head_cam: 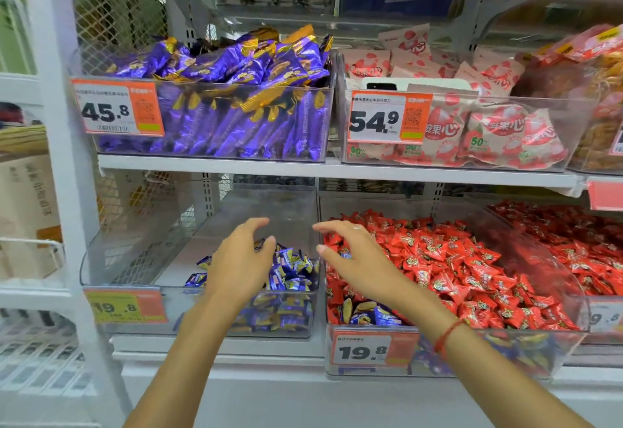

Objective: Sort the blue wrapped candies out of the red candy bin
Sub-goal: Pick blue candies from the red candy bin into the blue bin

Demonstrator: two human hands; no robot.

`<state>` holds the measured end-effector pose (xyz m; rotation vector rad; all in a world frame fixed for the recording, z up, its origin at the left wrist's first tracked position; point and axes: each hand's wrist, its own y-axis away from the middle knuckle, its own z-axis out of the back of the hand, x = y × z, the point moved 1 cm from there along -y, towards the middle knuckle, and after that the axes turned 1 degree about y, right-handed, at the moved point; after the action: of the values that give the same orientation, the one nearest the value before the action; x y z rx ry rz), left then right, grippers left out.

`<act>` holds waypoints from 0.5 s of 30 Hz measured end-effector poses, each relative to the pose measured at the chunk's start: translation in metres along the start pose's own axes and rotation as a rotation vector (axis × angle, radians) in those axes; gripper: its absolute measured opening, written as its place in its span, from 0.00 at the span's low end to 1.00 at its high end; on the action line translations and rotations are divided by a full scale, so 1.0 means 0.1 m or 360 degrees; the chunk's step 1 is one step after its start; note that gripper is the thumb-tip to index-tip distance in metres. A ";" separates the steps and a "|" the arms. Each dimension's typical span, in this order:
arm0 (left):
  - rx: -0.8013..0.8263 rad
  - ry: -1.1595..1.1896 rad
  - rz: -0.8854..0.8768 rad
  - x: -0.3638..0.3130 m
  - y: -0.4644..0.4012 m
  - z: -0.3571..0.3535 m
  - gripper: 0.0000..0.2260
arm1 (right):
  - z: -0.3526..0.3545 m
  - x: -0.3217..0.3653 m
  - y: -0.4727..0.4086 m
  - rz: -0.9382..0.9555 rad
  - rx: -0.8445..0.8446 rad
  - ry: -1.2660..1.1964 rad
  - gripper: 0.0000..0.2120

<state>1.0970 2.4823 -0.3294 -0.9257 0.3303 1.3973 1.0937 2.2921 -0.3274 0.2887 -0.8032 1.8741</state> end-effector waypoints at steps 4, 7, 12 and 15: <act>-0.0132 0.0090 -0.0441 -0.34 0.21 -0.14 0.14 | 0.41 -0.27 0.23 -0.0054 0.0050 -0.0134 0.10; 0.0018 -0.0111 -0.0624 -0.40 0.34 -0.38 0.18 | 0.69 -0.40 0.32 -0.0126 0.0402 -0.0173 0.07; -0.0020 -0.0157 -0.0712 -0.29 0.34 -0.56 0.17 | 0.59 -0.44 0.29 -0.0098 0.0967 0.0240 0.19; -0.0116 -0.0102 -0.0758 -0.26 0.34 -0.55 0.15 | 0.36 -0.39 0.18 0.0114 0.1185 0.0798 0.26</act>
<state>1.0778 2.4215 -0.3575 -0.9425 0.0042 1.0007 1.0890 2.2364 -0.3281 0.2272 0.2451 2.1264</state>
